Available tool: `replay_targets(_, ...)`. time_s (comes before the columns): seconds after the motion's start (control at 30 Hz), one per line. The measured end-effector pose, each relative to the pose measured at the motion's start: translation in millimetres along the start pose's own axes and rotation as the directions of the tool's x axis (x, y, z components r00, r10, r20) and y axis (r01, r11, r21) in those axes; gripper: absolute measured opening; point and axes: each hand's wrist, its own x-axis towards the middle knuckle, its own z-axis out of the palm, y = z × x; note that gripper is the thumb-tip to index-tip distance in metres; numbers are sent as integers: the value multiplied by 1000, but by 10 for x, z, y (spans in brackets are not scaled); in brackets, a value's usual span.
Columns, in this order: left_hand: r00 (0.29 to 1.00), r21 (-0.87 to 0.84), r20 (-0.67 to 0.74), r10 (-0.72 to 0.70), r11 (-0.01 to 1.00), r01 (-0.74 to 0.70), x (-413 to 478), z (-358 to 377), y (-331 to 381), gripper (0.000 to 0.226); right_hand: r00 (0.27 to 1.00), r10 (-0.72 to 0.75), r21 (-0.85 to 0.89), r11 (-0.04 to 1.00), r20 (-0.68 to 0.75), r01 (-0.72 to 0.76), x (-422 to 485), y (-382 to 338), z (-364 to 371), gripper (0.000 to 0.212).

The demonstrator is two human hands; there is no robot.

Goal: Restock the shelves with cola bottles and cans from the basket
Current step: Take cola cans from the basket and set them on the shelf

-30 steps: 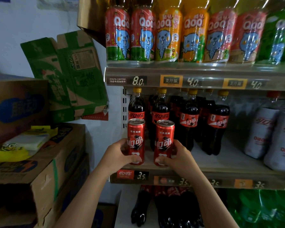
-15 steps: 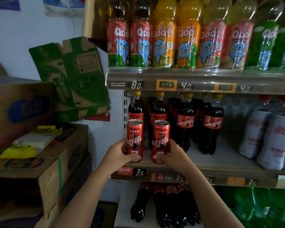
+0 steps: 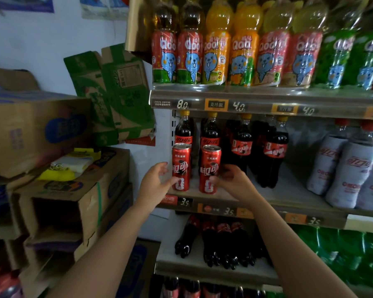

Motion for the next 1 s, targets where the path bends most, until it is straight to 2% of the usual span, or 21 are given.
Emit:
replay_targets(0.1,995,-132,-94,-17,991,5,-290,-54,85,41,988,1,82,997,-154,12,-325,-131,17,58)
replay_targets(0.2,995,-247,-87,-44,969,21,-679,-140,139,29,981,-28,118,992,-193,52,-770,-252,152,36)
replay_targets(0.33,989,-466,-74,-130,881,81,-1215,-318,68,17,978,-67,122,988,-195,92,-1524,-378,395,26)
replay_targets(0.4,983,-505,-64,-173,855,118,-1620,-473,51,17,978,-56,154,984,-200,88,-2012,-409,546,26)
replay_targets(0.5,986,-518,-24,-165,846,129,-2262,-698,95,12,973,-9,191,980,-229,54,-2691,-452,711,25)
replay_targets(0.7,989,-475,57,-136,867,147,-3392,-1246,227,7,982,47,217,976,-181,-7,-3952,-721,905,26)
replay_targets(1.0,990,-439,133,-56,892,109,-4630,-1946,744,10,987,-2,232,972,-161,40,-5468,-1222,766,25)
